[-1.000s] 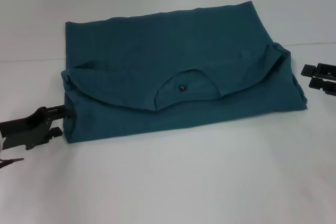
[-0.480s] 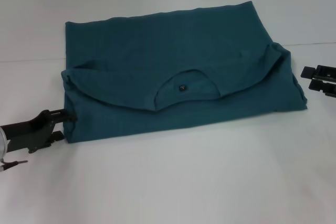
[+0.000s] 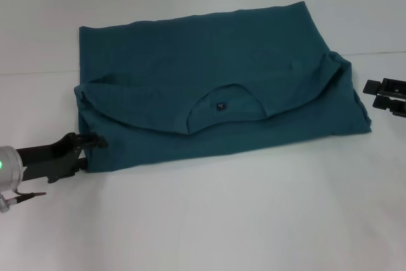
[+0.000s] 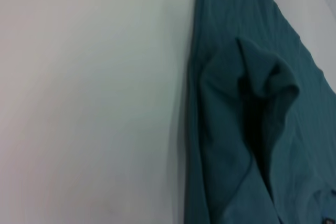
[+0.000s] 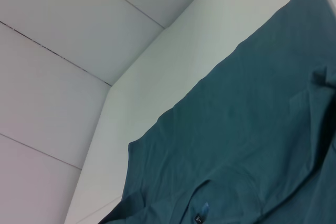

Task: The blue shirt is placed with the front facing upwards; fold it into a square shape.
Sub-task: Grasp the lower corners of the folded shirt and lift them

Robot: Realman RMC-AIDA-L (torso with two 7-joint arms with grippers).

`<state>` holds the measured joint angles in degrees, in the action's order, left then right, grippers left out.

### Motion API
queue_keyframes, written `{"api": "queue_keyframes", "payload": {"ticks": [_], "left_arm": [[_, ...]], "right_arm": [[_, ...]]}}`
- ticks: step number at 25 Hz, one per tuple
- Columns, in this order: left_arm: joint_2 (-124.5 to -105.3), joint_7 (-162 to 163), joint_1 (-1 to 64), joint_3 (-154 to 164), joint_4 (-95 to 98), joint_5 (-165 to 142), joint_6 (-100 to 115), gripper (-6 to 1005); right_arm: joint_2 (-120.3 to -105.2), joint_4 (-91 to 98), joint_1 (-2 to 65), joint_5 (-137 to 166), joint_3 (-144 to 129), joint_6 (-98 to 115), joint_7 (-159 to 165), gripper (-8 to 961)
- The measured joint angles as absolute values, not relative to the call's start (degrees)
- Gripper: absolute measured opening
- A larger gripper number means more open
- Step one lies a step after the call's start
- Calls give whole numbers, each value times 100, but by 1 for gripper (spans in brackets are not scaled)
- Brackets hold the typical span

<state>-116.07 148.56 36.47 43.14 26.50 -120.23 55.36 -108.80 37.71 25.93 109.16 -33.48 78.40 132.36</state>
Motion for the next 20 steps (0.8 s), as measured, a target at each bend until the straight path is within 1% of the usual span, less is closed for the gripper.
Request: {"api": "queue_keyframes", "payload": {"ticks": [8,20], "left_arm": [[-11599,14899,3679,4400,2673,-12024,5535,620],[-11611,15106,3436,4370,2861,-12023,5625,603]], "right_arm": [[-10881,3771,2593,10916,-3342,7839,13236,604],[-10881,3771,2593,10916,-3340,7830,13236,601]]}}
